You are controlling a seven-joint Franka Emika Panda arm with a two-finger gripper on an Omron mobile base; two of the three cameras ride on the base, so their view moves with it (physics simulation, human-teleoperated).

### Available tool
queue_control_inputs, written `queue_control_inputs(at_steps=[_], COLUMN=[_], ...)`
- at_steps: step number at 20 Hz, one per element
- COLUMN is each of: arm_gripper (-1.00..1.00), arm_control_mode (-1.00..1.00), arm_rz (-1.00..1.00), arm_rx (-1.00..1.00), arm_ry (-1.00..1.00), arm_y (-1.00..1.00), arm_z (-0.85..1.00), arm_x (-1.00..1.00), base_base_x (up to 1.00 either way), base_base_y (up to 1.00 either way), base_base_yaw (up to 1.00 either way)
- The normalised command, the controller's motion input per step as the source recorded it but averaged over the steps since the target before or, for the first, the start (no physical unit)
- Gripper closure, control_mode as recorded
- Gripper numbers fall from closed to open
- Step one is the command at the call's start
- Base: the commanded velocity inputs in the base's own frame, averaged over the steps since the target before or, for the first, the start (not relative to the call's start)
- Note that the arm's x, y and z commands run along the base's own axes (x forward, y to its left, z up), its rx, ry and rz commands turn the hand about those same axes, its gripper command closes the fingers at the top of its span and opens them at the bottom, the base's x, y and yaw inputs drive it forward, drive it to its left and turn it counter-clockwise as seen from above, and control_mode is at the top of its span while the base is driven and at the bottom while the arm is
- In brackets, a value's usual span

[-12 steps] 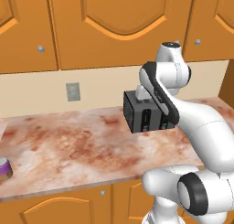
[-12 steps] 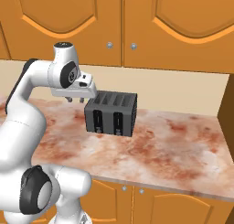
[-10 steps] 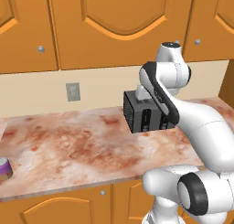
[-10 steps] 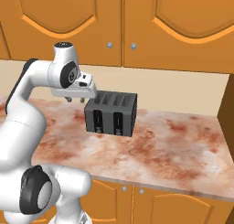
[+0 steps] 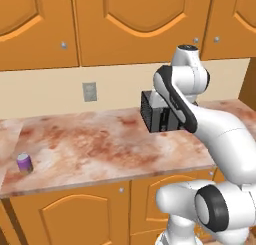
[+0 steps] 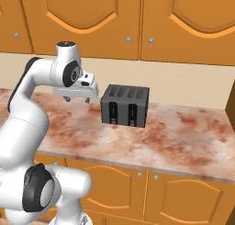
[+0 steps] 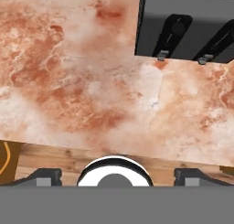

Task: Four empty soda cans are scattered around the kitchen. Gather all the cans and cluster them next to the stove for recycling.

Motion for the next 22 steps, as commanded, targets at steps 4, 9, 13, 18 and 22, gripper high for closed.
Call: queue_control_inputs(at_steps=[4, 9, 13, 18, 22], arm_gripper=[-1.00, -1.00, -1.00, -1.00, -1.00], arm_control_mode=[1.00, 1.00, 1.00, 1.00, 1.00], arm_rz=[0.00, 0.00, 0.00, 0.00, 0.00], arm_rx=[0.00, 0.00, 0.00, 0.00, 0.00], arm_ry=[0.00, 0.00, 0.00, 0.00, 0.00], arm_y=[0.00, 0.00, 0.00, 0.00, 0.00], arm_z=[0.00, 0.00, 0.00, 0.00, 0.00], arm_x=[0.00, 0.00, 0.00, 0.00, 0.00], base_base_x=[-0.53, 0.04, 0.12, 0.18, 0.22], base_base_y=[0.65, 0.61, 0.43, 0.23, 0.24], base_base_yaw=[0.06, 0.25, 0.36, 0.41, 0.39])
